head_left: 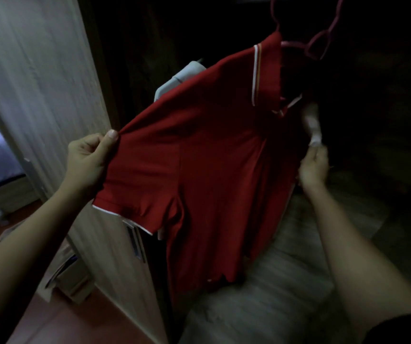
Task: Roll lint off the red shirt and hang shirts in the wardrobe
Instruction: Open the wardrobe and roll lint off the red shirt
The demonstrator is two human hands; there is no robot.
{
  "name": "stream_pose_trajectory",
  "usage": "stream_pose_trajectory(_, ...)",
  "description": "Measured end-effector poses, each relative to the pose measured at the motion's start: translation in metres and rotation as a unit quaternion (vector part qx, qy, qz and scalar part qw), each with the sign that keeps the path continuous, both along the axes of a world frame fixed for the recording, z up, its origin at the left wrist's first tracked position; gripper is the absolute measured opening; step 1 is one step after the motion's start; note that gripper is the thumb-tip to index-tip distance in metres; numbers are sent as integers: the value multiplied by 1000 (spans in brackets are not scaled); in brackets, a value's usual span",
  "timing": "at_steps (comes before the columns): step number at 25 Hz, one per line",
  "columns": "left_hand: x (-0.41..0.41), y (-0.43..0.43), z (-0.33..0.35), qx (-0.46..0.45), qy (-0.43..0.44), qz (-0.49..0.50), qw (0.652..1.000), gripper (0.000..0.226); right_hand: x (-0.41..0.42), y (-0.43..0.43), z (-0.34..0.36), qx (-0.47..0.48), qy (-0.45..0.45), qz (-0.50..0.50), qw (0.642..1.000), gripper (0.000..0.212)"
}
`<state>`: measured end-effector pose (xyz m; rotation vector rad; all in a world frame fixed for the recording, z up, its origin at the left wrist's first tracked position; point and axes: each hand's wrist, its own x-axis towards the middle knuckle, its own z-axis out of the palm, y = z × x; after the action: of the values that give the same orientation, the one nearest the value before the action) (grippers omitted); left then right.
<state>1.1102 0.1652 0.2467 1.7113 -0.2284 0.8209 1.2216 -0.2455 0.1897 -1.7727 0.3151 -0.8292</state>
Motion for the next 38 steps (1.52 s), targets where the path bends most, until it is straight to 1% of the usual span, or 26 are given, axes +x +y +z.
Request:
stream_pose_trajectory(1, 0, 0, 0, 0, 2, 3, 1000, 41, -5, 11, -28, -5, -2, 28, 1000, 32)
stream_pose_trajectory(2, 0, -1, -1, -1, 3, 4, 1000, 41, -16, 28, -63, -5, 4, 55, 998, 34)
stream_pose_trajectory(3, 0, -1, -2, -3, 3, 6, 1000, 41, -33, 48, -101, -4, 18, 83, 996, 40)
stream_pose_trajectory(4, -1, -1, -2, -5, 4, 8, 1000, 41, -55, 70, -139, 3, 47, 104, 993, 44)
stream_pose_trajectory(6, -1, -2, -2, -6, 6, 10, 1000, 41, -108, 112, -201, 38, 136, 163, 977, 39)
stream_pose_trajectory(8, -1, -2, -2, -3, 5, 15, 1000, 41, -143, 135, -237, 36, 220, 219, 950, 47)
stream_pose_trajectory(9, 0, -2, -1, -2, 7, 17, 1000, 41, -148, 136, -243, 18, 225, 226, 948, 52)
stream_pose_trajectory(11, -1, -3, -1, -6, 7, 15, 1000, 44, -133, 123, -226, 6, 178, 180, 967, 63)
stream_pose_trajectory(12, -1, -3, 0, -7, 4, 14, 1000, 45, -118, 114, -204, 13, 154, 143, 978, 62)
stream_pose_trajectory(14, -2, -4, -1, -7, 0, 11, 1000, 42, -89, 95, -140, 19, 87, 102, 991, 39)
stream_pose_trajectory(15, -2, -5, -1, -5, -1, 10, 1000, 42, -78, 87, -105, 9, 48, 95, 994, 32)
stream_pose_trajectory(17, -1, -5, -2, -11, -5, 12, 1000, 41, -65, 79, -42, -17, -31, 86, 996, 28)
stream_pose_trajectory(18, -1, -5, -2, -15, -8, 13, 1000, 42, -64, 81, -21, -37, -69, 84, 993, 27)
stream_pose_trajectory(19, -1, -5, -2, -16, -11, 11, 1000, 43, -65, 85, -9, -59, -105, 86, 989, 26)
stream_pose_trajectory(21, 0, -5, -2, -15, -17, 2, 1000, 45, -72, 102, -15, -86, -137, 93, 982, 26)
stream_pose_trajectory(23, -1, -5, -2, -8, -18, 4, 1000, 46, -81, 122, -56, -96, -106, 115, 983, 29)
stream_pose_trajectory(25, 0, -4, -2, -3, -20, 8, 1000, 46, -92, 140, -120, -106, -36, 151, 982, 34)
stream_pose_trajectory(26, 1, -4, -2, -2, -23, 9, 1000, 48, -97, 148, -155, -115, 3, 168, 979, 41)
stream_pose_trajectory(28, 3, -4, -2, -1, -27, 10, 1000, 49, -106, 155, -221, -153, 101, 199, 963, 59)
stream_pose_trajectory(30, 6, -3, -4, -4, -27, 6, 1000, 51, -111, 155, -268, -197, 207, 209, 935, 58)
stream_pose_trajectory(32, 6, -1, -5, -10, -27, 1, 1000, 50, -114, 151, -283, -210, 265, 204, 919, 55)
stream_pose_trajectory(34, 6, 0, -3, -10, -23, -9, 1000, 50, -116, 151, -268, -194, 276, 201, 919, 42)
stream_pose_trajectory(35, 6, 0, -1, -6, -19, -13, 1000, 51, -117, 151, -250, -187, 252, 198, 928, 39)
stream_pose_trajectory(36, 5, 0, -1, -4, -16, -15, 1000, 51, -119, 151, -226, -185, 212, 191, 940, 36)
stream_pose_trajectory(38, 5, -1, -1, -16, -15, -21, 1000, 49, -124, 156, -159, -168, 103, 175, 965, 31)
